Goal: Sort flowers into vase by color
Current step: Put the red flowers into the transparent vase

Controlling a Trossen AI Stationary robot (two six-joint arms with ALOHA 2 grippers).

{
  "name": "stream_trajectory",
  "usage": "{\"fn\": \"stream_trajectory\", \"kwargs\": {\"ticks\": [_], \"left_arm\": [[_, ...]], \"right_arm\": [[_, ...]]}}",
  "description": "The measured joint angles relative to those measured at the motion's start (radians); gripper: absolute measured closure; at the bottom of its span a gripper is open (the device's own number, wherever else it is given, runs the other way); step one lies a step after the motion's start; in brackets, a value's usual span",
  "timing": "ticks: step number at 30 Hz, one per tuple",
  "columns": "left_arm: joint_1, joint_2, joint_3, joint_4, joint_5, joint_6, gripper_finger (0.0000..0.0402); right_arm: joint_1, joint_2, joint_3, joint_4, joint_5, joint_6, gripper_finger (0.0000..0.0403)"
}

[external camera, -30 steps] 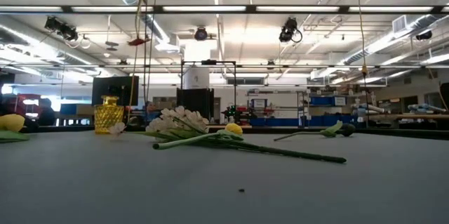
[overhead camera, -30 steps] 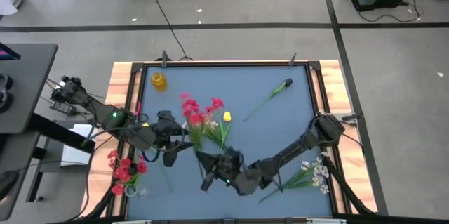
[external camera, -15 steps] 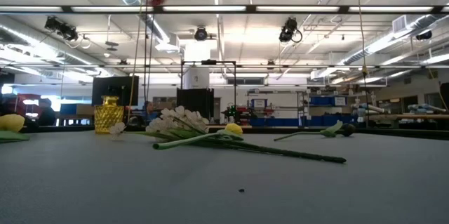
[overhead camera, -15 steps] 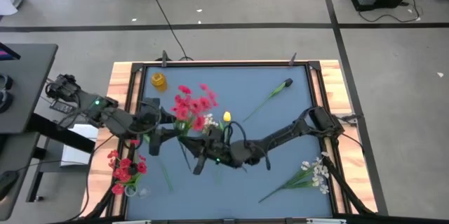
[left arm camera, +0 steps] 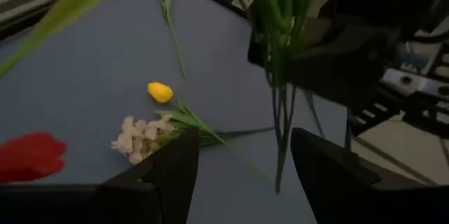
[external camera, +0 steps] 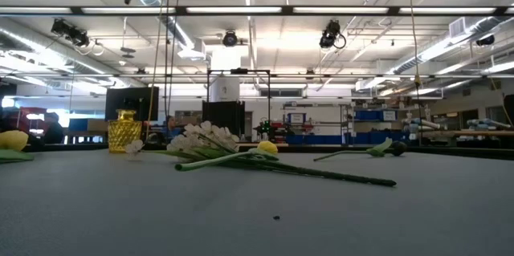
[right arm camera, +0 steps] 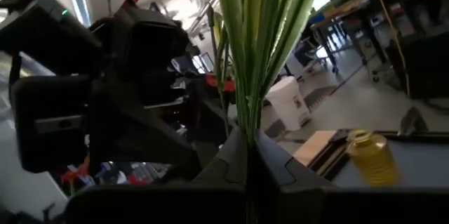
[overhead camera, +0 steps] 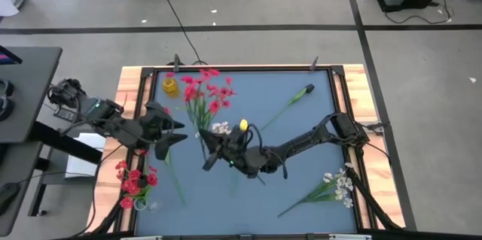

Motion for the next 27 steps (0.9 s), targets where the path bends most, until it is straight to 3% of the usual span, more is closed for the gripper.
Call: {"fn": "stream_trajectory", "kwargs": {"ticks": [4, 8, 15, 21, 27], "left_arm": [[0.000, 0.010, 0.000, 0.000, 0.005, 0.005, 0.0169], [0.000, 0.009, 0.000, 0.043, 0.000, 0.049, 0.0169], [0.003, 0.008, 0.000, 0.186, -0.023, 0.211, 0.0169], [0.016, 0.008, 0.000, 0.257, -0.046, 0.293, 0.0170], [0.016, 0.006, 0.000, 0.268, -0.050, 0.315, 0.0226]], "right_arm": [[-0.001, 0.000, 0.000, 0.053, 0.011, -0.076, 0.0394], [-0.005, 0.000, 0.000, 0.069, -0.042, -0.127, 0.0394], [-0.022, 0.000, 0.000, 0.029, -0.174, -0.117, 0.0394], [-0.042, 0.000, 0.000, -0.079, -0.307, 0.000, 0.0394], [-0.043, 0.000, 0.000, -0.098, -0.360, 0.000, 0.0394]]}}
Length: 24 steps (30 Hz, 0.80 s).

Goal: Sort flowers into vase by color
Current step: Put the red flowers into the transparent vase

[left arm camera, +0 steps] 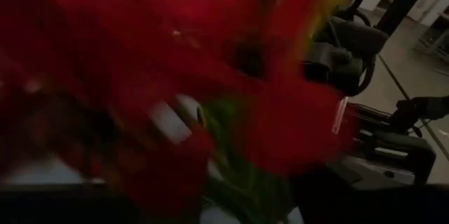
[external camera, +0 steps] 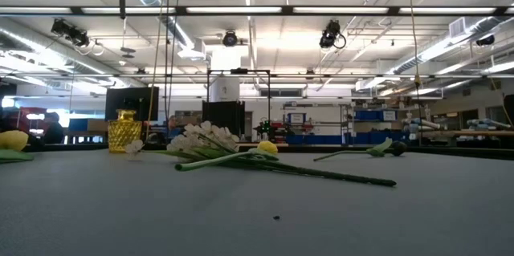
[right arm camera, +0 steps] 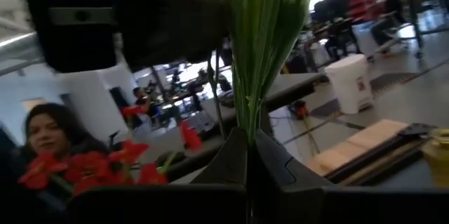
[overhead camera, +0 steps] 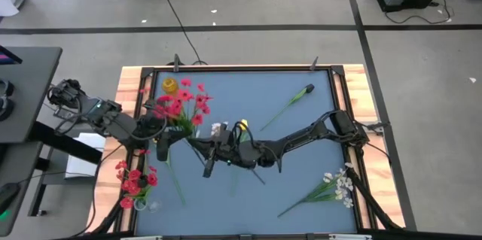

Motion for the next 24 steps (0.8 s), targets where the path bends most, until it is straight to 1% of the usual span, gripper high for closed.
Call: {"fn": "stream_trajectory", "kwargs": {"ticks": [6, 9, 10, 17, 21, 24], "left_arm": [[0.000, -0.008, 0.000, 0.001, 0.012, 0.016, 0.0329], [0.000, -0.014, 0.000, 0.001, 0.047, 0.030, 0.0381], [0.000, -0.016, 0.000, 0.000, 0.053, 0.030, 0.0388], [-0.001, -0.018, 0.000, -0.029, 0.092, 0.028, 0.0394], [-0.018, -0.023, 0.000, -0.134, 0.110, 0.016, 0.0396], [-0.056, -0.040, 0.000, -0.210, 0.169, 0.044, 0.0396]], "right_arm": [[0.000, 0.000, 0.000, -0.028, -0.018, 0.002, 0.0393], [0.000, 0.000, 0.000, -0.039, -0.017, 0.022, 0.0385], [0.000, 0.000, 0.000, -0.040, -0.014, 0.033, 0.0380], [0.001, 0.000, 0.000, -0.054, 0.000, 0.058, 0.0345], [0.015, 0.000, 0.000, -0.090, 0.004, 0.059, 0.0322], [0.026, 0.000, 0.000, -0.185, 0.037, 0.135, 0.0298]]}}
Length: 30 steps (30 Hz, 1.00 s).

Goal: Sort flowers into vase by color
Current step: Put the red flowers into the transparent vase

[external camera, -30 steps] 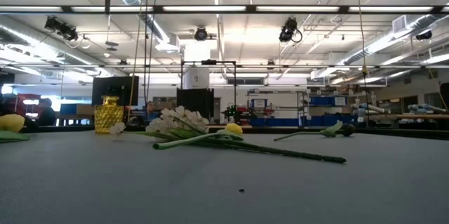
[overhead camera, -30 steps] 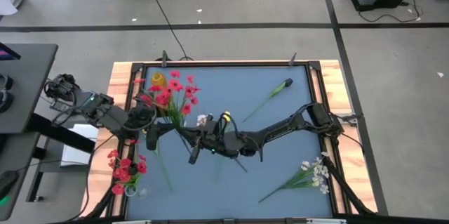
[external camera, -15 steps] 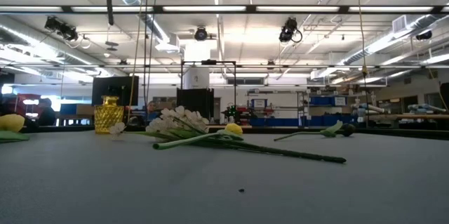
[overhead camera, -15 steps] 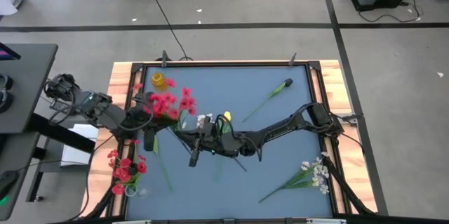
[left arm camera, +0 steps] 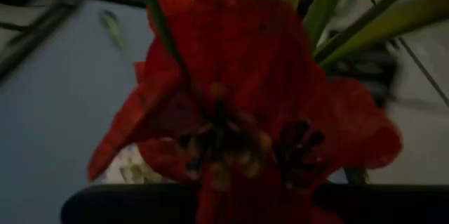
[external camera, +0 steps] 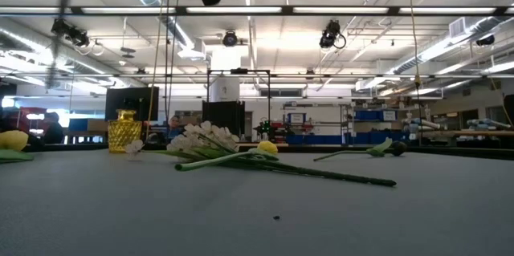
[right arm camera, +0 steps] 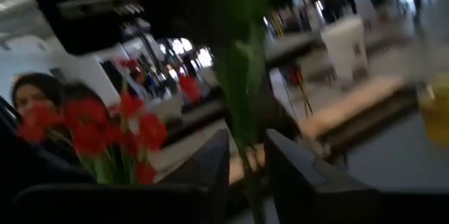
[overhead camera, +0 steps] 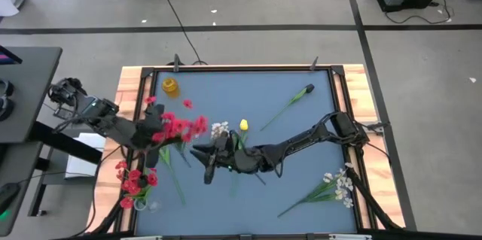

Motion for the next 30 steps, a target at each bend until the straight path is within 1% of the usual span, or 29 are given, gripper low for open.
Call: {"fn": "stream_trajectory", "kwargs": {"ticks": [3, 4, 6, 9, 11, 12, 15, 17, 20, 24, 26, 27, 30], "left_arm": [[-0.048, -0.021, 0.000, -0.036, 0.101, 0.110, 0.0397], [-0.062, -0.029, 0.000, -0.041, 0.117, 0.148, 0.0397], [-0.087, -0.048, 0.000, -0.038, 0.141, 0.207, 0.0397], [-0.109, -0.068, 0.000, -0.043, 0.141, 0.298, 0.0394], [-0.118, -0.078, 0.000, -0.049, 0.155, 0.307, 0.0391], [-0.121, -0.085, 0.000, -0.047, 0.179, 0.305, 0.0390], [-0.132, -0.105, 0.019, -0.068, 0.295, 0.303, 0.0392], [-0.142, -0.116, 0.043, -0.084, 0.353, 0.297, 0.0392], [-0.155, -0.135, 0.092, -0.135, 0.371, 0.305, 0.0392], [-0.156, -0.158, 0.174, -0.243, 0.370, 0.364, 0.0392], [-0.156, -0.173, 0.205, -0.264, 0.373, 0.385, 0.0392], [-0.156, -0.183, 0.217, -0.265, 0.386, 0.387, 0.0392], [-0.156, -0.205, 0.250, -0.280, 0.468, 0.399, 0.0391]], "right_arm": [[0.002, 0.000, 0.000, -0.092, -0.024, 0.091, 0.0278], [0.001, 0.000, 0.000, -0.111, -0.037, 0.099, 0.0274], [-0.001, 0.000, 0.000, -0.144, -0.063, 0.101, 0.0269], [-0.015, 0.000, 0.000, -0.161, -0.113, 0.103, 0.0269], [-0.028, 0.000, 0.000, -0.176, -0.155, 0.117, 0.0269], [-0.037, 0.000, 0.000, -0.190, -0.171, 0.130, 0.0269], [-0.067, 0.000, -0.001, -0.218, -0.230, 0.217, 0.0269], [-0.086, 0.000, -0.001, -0.219, -0.282, 0.277, 0.0270], [-0.106, 0.000, -0.001, -0.243, -0.338, 0.313, 0.0269], [-0.128, 0.000, -0.001, -0.253, -0.318, 0.332, 0.0270], [-0.136, 0.000, -0.001, -0.253, -0.295, 0.360, 0.0270], [-0.140, 0.000, -0.001, -0.255, -0.287, 0.383, 0.0270], [-0.146, 0.000, -0.001, -0.255, -0.277, 0.436, 0.0270]]}}
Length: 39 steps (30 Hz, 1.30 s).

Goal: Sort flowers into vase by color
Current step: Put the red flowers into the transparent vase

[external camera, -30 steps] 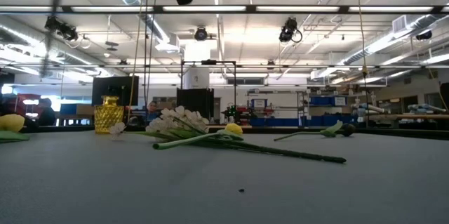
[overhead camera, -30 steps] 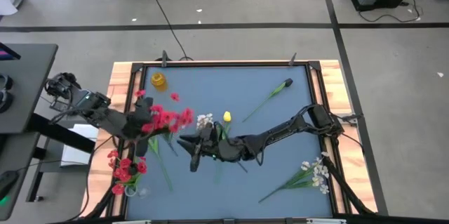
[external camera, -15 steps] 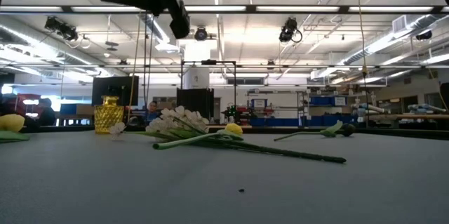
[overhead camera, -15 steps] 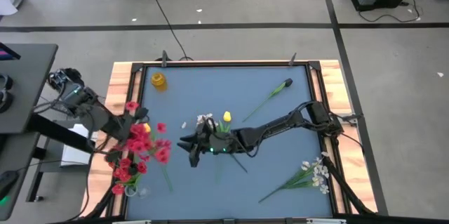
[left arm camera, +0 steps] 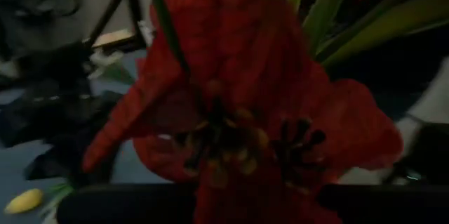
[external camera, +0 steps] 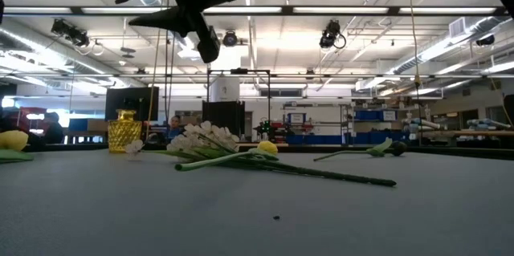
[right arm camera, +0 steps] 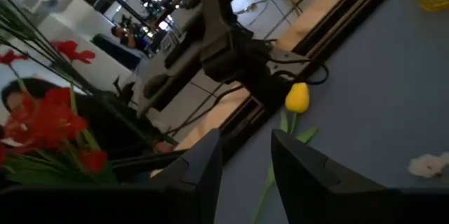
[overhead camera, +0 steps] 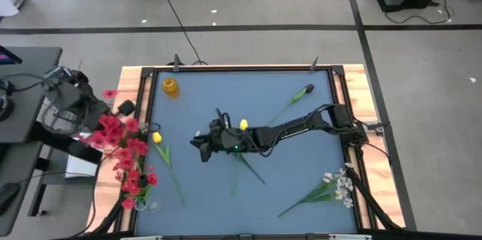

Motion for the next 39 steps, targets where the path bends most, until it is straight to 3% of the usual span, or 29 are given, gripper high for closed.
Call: {"fn": "stream_trajectory", "kwargs": {"ticks": [10, 21, 32, 39], "left_arm": [[0.000, -0.049, 0.017, -0.067, 0.243, 0.080, 0.0391], [0.000, -0.029, 0.013, 0.047, 0.501, 0.195, 0.0391], [0.000, -0.015, 0.012, 0.063, 0.534, 0.258, 0.0391], [0.000, 0.027, 0.012, 0.082, 0.776, 0.286, 0.0391]], "right_arm": [[0.007, 0.000, 0.000, -0.008, 0.039, 0.121, 0.0270], [0.035, 0.000, 0.000, -0.098, 0.039, 0.181, 0.0270], [0.060, 0.000, 0.000, -0.127, 0.010, 0.227, 0.0270], [0.059, 0.000, 0.000, -0.149, -0.097, 0.242, 0.0270]]}}
